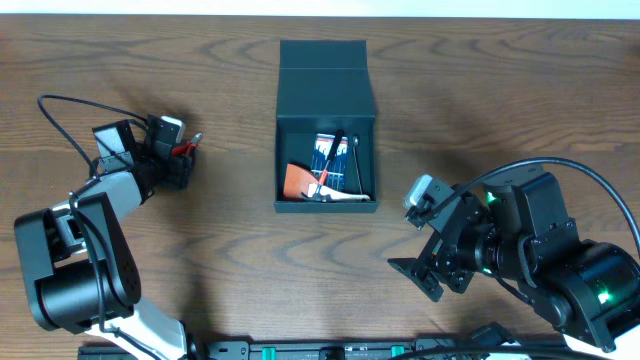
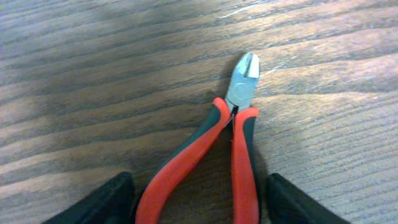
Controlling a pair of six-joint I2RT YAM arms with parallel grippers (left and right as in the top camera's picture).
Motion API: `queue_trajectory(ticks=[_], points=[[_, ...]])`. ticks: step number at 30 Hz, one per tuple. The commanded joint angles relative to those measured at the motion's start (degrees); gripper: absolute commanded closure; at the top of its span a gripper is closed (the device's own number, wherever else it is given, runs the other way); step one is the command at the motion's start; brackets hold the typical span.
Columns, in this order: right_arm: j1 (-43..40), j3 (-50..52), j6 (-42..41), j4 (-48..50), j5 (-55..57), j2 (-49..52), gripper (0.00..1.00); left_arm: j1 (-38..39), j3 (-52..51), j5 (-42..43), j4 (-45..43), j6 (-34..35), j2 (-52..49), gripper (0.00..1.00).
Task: Pack container
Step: 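Lower the left gripper and grasp the red pliers handles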
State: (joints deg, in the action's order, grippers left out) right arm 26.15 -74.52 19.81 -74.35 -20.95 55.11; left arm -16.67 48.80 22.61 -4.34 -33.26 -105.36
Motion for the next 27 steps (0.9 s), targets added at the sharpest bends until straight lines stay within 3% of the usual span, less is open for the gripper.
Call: queue_trajectory(ticks=[1, 12, 27], points=[[-0.35, 0.09, -0.96, -0.04, -0.04, 0.0, 0.01, -0.15, -1.09, -3.39, 1.2, -0.44, -2.64, 0.37], [-0.35, 0.09, -0.96, -0.07, -0.04, 0.0, 0.01, -0.13, -1.07, -3.37, 1.22, 2.67, -0.98, 0.43], [-0.35, 0.09, -0.96, -0.07, -0.04, 0.0, 0.01, -0.13, -1.07, -3.32, 2.89, 5.09, 11.67, 0.52]])
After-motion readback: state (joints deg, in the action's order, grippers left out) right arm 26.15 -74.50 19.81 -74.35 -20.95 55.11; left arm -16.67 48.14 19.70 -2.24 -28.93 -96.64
